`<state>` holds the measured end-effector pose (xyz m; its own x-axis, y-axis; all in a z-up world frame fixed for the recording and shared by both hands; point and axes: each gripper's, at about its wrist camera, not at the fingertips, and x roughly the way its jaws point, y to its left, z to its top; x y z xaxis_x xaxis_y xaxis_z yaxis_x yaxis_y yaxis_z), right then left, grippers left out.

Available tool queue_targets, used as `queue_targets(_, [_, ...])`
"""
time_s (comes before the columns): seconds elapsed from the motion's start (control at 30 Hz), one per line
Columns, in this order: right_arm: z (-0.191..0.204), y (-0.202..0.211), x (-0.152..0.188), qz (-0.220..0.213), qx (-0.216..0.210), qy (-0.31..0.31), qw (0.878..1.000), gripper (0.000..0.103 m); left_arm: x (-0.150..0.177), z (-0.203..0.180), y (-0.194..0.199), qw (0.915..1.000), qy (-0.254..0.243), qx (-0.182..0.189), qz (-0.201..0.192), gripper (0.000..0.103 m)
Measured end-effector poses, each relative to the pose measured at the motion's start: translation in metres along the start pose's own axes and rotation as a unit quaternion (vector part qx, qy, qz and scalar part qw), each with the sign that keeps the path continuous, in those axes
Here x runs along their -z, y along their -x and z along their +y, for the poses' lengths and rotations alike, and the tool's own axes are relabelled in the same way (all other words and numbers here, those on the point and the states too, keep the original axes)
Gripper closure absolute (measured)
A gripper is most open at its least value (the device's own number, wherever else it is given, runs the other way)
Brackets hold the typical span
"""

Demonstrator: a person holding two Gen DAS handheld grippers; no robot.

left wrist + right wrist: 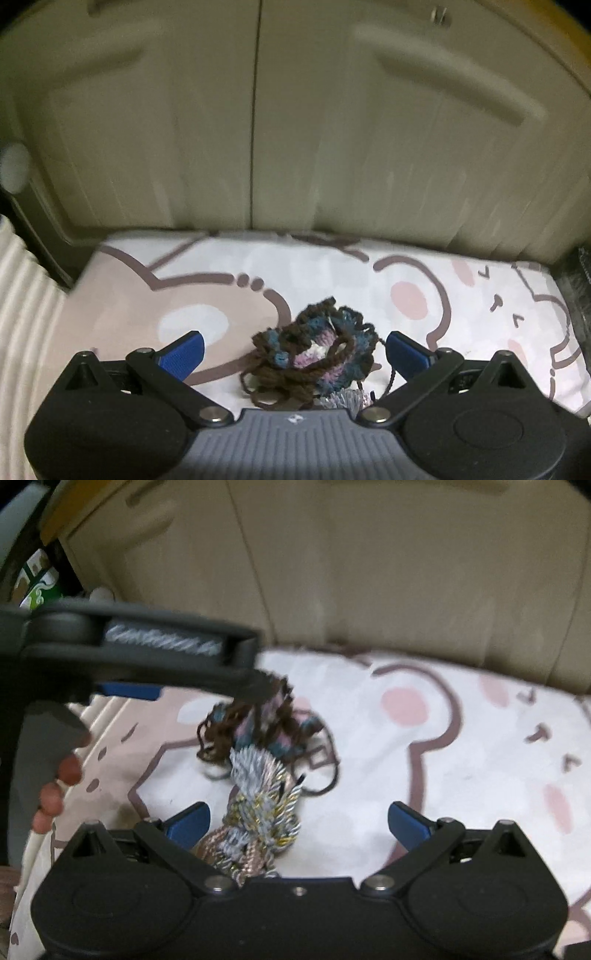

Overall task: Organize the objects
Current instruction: 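Grasp the silver-gold rope toy with the right gripper while the left grasps the brown crocheted bundle, then carry the rope toy and crocheted bundle with both grippers over the black box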

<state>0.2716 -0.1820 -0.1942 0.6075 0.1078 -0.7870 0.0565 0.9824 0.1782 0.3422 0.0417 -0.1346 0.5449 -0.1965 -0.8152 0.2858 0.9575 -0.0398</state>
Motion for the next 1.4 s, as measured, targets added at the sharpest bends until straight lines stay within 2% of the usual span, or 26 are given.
queue_targets(0.13, [0.004, -0.015, 0.006, 0.014, -0.015, -0.002, 1.000, 0.003, 0.001, -0.001, -0.022, 0.9996, 0.007, 0.010, 0.025, 0.001])
queue_targets(0.2, [0.006, -0.018, 0.008, 0.014, -0.017, -0.007, 1.000, 0.012, 0.001, -0.001, -0.031, 0.9993, 0.008, 0.007, 0.035, 0.003])
queue_targets(0.33, [0.010, -0.023, 0.008, 0.019, -0.024, -0.010, 0.999, 0.018, 0.002, 0.000, -0.045, 0.9981, 0.005, 0.002, 0.062, 0.009])
queue_targets(0.43, [0.012, -0.023, 0.010, 0.017, -0.033, 0.004, 0.999, 0.028, 0.002, 0.002, -0.054, 0.9970, 0.005, 0.008, 0.076, 0.013])
queue_targets(0.5, [0.013, -0.021, 0.010, 0.021, -0.048, 0.010, 0.999, 0.048, 0.002, 0.003, -0.057, 0.9966, 0.011, 0.011, 0.082, 0.019])
queue_targets(0.53, [0.012, -0.020, 0.009, 0.025, -0.059, 0.010, 0.998, 0.050, 0.002, 0.003, -0.059, 0.9962, 0.016, 0.013, 0.085, 0.021])
queue_targets(0.6, [0.014, -0.017, 0.010, 0.030, -0.060, 0.016, 0.998, 0.053, 0.004, 0.003, -0.062, 0.9952, 0.028, 0.012, 0.093, 0.033])
queue_targets(0.8, [0.013, -0.004, 0.015, 0.042, -0.065, 0.024, 0.997, 0.056, 0.006, 0.002, -0.054, 0.9951, 0.028, 0.003, 0.094, 0.049])
queue_targets(1.1, [0.010, 0.021, 0.020, 0.049, -0.043, 0.031, 0.997, 0.056, 0.013, 0.007, -0.025, 0.9961, 0.039, -0.009, 0.079, 0.052])
queue_targets(1.4, [0.002, 0.059, 0.007, 0.016, -0.015, 0.025, 0.999, 0.056, 0.010, 0.005, 0.030, 0.9981, 0.038, -0.016, 0.045, 0.053])
